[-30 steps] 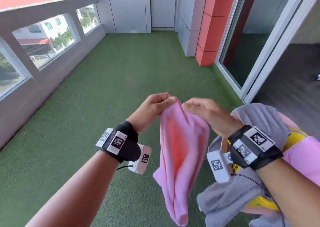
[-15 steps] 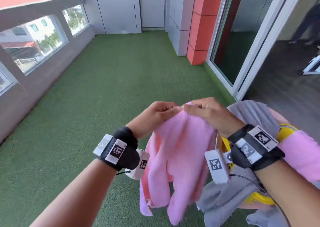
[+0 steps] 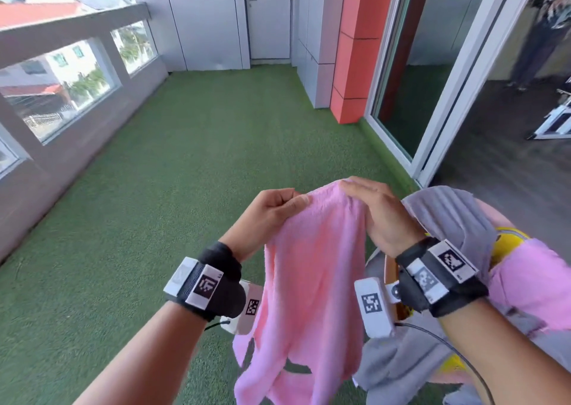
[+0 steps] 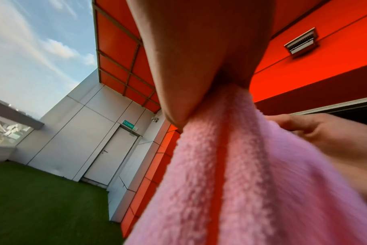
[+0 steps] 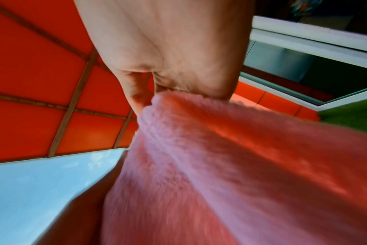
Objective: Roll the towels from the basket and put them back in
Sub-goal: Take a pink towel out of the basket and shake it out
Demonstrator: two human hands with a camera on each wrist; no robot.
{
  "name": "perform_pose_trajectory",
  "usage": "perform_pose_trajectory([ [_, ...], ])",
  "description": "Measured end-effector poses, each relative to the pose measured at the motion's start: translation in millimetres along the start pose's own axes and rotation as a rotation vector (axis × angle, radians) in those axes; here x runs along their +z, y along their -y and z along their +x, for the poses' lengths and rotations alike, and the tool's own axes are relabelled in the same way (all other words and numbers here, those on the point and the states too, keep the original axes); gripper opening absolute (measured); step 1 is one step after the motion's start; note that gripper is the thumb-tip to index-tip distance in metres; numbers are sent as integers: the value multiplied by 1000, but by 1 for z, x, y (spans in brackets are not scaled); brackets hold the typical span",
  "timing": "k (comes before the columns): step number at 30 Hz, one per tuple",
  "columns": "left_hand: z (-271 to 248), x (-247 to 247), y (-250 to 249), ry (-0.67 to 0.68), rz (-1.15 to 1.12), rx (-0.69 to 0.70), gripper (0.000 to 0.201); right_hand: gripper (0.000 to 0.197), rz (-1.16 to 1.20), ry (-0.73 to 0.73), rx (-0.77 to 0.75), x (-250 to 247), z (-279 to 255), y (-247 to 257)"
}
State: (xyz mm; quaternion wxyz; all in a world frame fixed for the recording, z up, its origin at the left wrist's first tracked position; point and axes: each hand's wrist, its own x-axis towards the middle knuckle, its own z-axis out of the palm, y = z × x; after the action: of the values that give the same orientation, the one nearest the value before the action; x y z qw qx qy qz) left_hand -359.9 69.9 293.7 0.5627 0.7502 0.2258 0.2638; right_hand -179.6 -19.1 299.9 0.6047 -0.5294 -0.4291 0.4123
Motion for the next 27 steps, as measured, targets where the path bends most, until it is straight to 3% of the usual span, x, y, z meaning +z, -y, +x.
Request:
perform_pose_trajectory([
  [2,5,-4,-3,-39,1,15,38,56,-182,178,94,16,-9,-17],
  [4,7,-1,-9,6,9,17,31,65,-280,261,66,23,-16,-19],
  [7,-2,4,-6,69,1,-1,43,27,-24,72,-29,8,-8,4],
  [9,-5,3,-4,23,24,-6,52,18,143,-8,-20,-3,-3,10],
  [11,-2,0,-5,-28,29,1,51,21,-1,88,31,1,-6,0],
  [13,4,-1,-11,-25,30,19,41,46,-286,257,75,15,-14,-17],
  [14,6,0,-14,-2,47,24,39,57,-345,267,45,17,-14,-18],
  [16,3,5,-13,62,63,9,48,54,-234,144,-62,9,-9,-8],
  [19,-1,4,-7,52,47,-9,64,34,76,-54,-70,-7,-1,11],
  [20,0,3,-7,34,49,-5,67,30,63,-42,-47,-7,-2,10],
  [23,7,2,-13,16,65,18,65,40,-229,239,88,16,-18,-6],
  [24,7,3,-16,30,65,22,63,40,-271,269,73,19,-21,-6],
  [27,2,6,-13,62,63,1,64,31,-10,82,-13,3,-13,12],
])
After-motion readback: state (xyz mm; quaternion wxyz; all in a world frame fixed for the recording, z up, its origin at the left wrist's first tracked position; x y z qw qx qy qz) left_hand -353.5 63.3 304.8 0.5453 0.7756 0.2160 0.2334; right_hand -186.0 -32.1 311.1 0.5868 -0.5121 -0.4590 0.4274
